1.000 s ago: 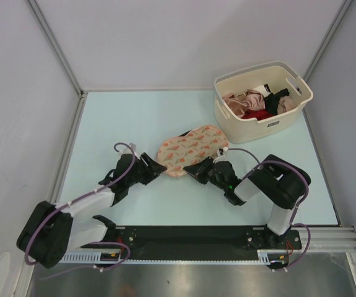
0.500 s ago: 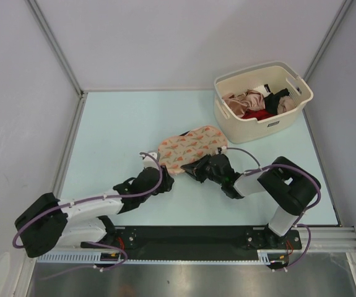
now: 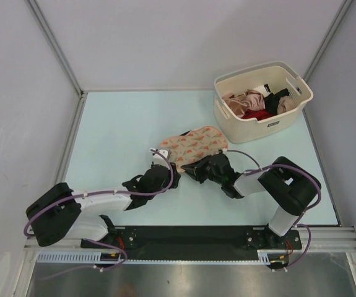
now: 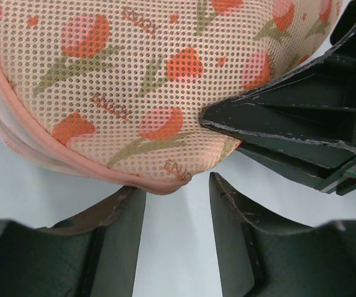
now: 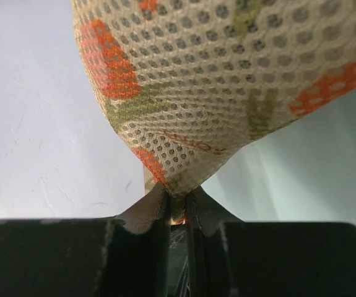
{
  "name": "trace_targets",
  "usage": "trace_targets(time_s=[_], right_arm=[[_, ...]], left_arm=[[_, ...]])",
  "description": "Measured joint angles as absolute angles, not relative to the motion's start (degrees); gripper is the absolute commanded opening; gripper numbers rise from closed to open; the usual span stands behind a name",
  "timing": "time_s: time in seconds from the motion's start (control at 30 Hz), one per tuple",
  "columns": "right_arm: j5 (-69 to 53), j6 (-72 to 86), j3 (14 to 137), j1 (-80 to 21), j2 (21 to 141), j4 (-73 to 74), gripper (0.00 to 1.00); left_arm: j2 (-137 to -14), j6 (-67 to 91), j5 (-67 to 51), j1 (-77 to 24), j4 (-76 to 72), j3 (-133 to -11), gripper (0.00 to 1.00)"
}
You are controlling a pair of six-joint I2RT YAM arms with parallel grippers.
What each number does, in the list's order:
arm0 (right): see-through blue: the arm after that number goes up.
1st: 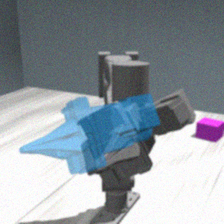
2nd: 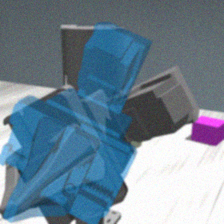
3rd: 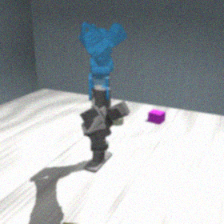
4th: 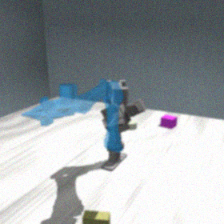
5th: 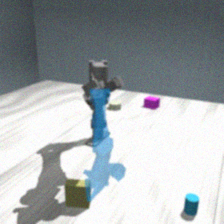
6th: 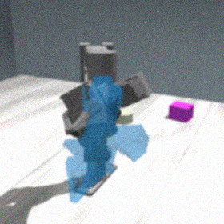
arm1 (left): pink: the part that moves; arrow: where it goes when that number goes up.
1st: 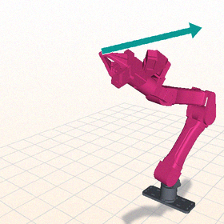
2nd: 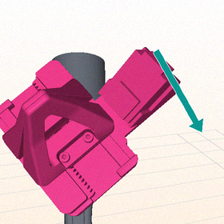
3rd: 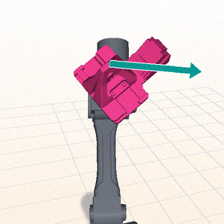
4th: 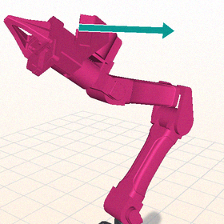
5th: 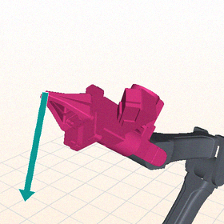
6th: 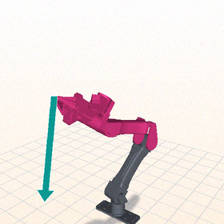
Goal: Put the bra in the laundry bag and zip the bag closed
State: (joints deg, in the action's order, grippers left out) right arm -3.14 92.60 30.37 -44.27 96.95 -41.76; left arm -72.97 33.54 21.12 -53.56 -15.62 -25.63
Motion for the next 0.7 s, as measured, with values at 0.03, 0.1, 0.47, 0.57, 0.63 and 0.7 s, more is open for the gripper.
trace_targets(time_s=[0.03, 0.1, 0.47, 0.57, 0.63, 0.7], right_arm=[[-3.14, 92.92, 30.37, -44.27, 96.95, -41.78, 0.15], [-3.16, 93.49, 30.37, -44.27, 96.95, -41.85, 0.15], [-3.11, 96.49, 30.37, -44.47, 96.95, -43.31, 0.06], [-3.07, 96.97, 30.28, -44.64, 96.95, -44.03, 0.05], [-3.14, 96.97, 30.15, -44.62, 96.95, -44.58, 0.02], [-3.55, 96.75, 30.06, -44.49, 96.95, -44.86, 0.0]], left_arm=[[-73.41, 33.39, 21.17, -53.58, -15.84, -25.71, 0.49], [-74.63, 33.36, 21.5, -53.6, -15.66, -26.37, 0.47], [-77.21, 33.95, 25.43, -53.74, -15.68, -29.15, 0.03], [-77.71, 35.29, 27.92, -53.89, -13.87, -30.57, 0.0], [-78.32, 37.01, 29.5, -53.84, -11.03, -32.34, 0.0], [-78.48, 39.4, 29.93, -53.67, -8.27, -33.41, 0.0]])
